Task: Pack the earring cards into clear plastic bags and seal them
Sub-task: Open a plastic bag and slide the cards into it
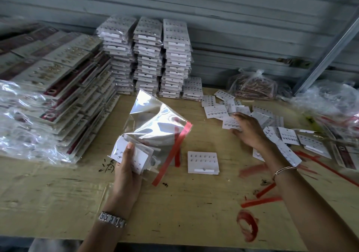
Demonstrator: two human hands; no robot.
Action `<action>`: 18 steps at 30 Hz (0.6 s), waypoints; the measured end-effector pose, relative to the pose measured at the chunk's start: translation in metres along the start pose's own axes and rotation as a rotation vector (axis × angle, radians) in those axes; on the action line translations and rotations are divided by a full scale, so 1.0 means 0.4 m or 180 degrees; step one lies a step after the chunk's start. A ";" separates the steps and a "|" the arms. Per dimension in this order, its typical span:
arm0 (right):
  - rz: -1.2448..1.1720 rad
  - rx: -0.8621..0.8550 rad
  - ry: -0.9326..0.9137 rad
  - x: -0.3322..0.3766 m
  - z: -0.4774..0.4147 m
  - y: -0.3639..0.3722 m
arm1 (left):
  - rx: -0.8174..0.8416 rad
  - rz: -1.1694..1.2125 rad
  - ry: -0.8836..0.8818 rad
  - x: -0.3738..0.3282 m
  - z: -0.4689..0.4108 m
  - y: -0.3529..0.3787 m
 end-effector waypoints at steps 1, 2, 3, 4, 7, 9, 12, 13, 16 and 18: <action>0.0005 -0.0029 -0.0018 -0.002 -0.002 -0.001 | 0.0011 0.0015 0.0007 0.000 0.000 0.000; 0.0035 -0.0055 -0.0037 -0.004 -0.002 -0.002 | 0.0022 0.0033 0.0012 0.001 0.000 0.001; 0.0065 -0.0062 -0.0045 -0.005 -0.002 -0.001 | 0.0032 0.0049 0.0022 0.001 0.001 0.002; 0.0088 -0.0047 -0.0044 -0.005 -0.003 0.001 | 0.0044 0.0069 0.0036 0.001 0.001 0.002; 0.0108 0.0105 0.0008 -0.010 -0.002 0.011 | 0.0116 0.0107 0.0054 0.004 0.000 -0.001; 0.0039 0.0148 0.0037 -0.015 0.001 0.016 | 0.0149 0.0065 0.0062 0.006 0.001 -0.002; -0.0097 0.0074 0.0011 -0.020 0.002 0.018 | 0.0120 0.0015 0.0085 0.005 0.001 -0.001; -0.0075 0.0056 0.0014 -0.021 0.000 0.018 | 0.0115 0.0007 0.0093 0.005 0.002 0.000; -0.0100 0.0049 0.0126 -0.028 -0.006 0.015 | 0.0095 0.0010 0.0066 0.006 0.001 0.001; -0.0219 0.0039 0.0210 -0.032 -0.004 0.015 | 0.0053 0.0035 0.0010 0.008 0.000 0.001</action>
Point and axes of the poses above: each hand's wrist, its own z-axis away from the middle knuckle, its own y-axis out of the palm, x = y × z, the point moved 2 cm from there along -z, towards the middle knuckle
